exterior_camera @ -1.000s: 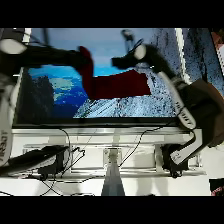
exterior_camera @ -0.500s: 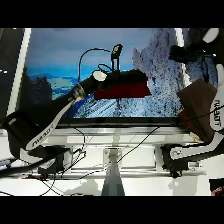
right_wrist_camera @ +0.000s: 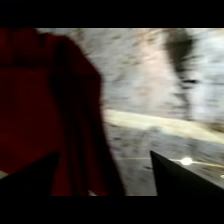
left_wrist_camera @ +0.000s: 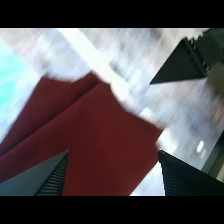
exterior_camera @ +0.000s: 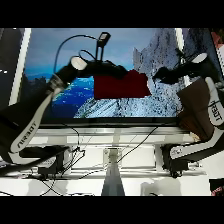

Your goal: Fold the clothes and pants, and hang the long-sleeved shirts on hangers.

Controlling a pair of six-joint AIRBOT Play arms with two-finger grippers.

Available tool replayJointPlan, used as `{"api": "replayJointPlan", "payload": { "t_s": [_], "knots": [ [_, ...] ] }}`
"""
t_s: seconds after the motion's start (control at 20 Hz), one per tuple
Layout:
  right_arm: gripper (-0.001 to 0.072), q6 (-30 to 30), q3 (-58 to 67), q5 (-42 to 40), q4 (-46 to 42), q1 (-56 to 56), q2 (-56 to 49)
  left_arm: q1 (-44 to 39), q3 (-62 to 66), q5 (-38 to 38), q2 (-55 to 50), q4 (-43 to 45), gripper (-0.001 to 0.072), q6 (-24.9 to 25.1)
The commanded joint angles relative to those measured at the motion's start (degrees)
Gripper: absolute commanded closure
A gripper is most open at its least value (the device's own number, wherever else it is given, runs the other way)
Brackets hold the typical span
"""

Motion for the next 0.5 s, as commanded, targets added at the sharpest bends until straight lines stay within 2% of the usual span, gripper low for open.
{"api": "replayJointPlan", "payload": {
  "t_s": [0.0,0.05,0.2,0.25,0.35,0.45],
  "knots": [
    [0.0006,-3.0,-3.2,-1.8,11.3,5.3,-4.9,7.8,0.0,-10.8,1.7,12.9,0.0094,-2.4],
    [0.0021,-1.1,-3.2,-2.8,11.4,7.6,-6.0,9.6,0.0,-11.6,2.1,16.1,0.0095,-2.7],
    [0.0029,-1.0,-3.1,-5.4,10.8,14.5,-6.7,13.5,0.0,-14.8,3.8,23.3,0.0093,-2.7],
    [0.0158,-1.1,-2.8,-6.1,10.7,16.4,-6.7,14.7,0.0,-15.9,4.8,25.0,0.0093,-2.7],
    [0.0675,-1.1,-0.9,-6.3,8.7,18.6,-6.4,16.8,0.0,-18.0,7.3,27.7,0.0093,-2.7],
    [0.0699,-1.1,2.3,-6.3,5.3,18.9,-5.2,18.6,0.0,-19.7,10.5,31.2,0.0093,-2.7]
  ]
}}
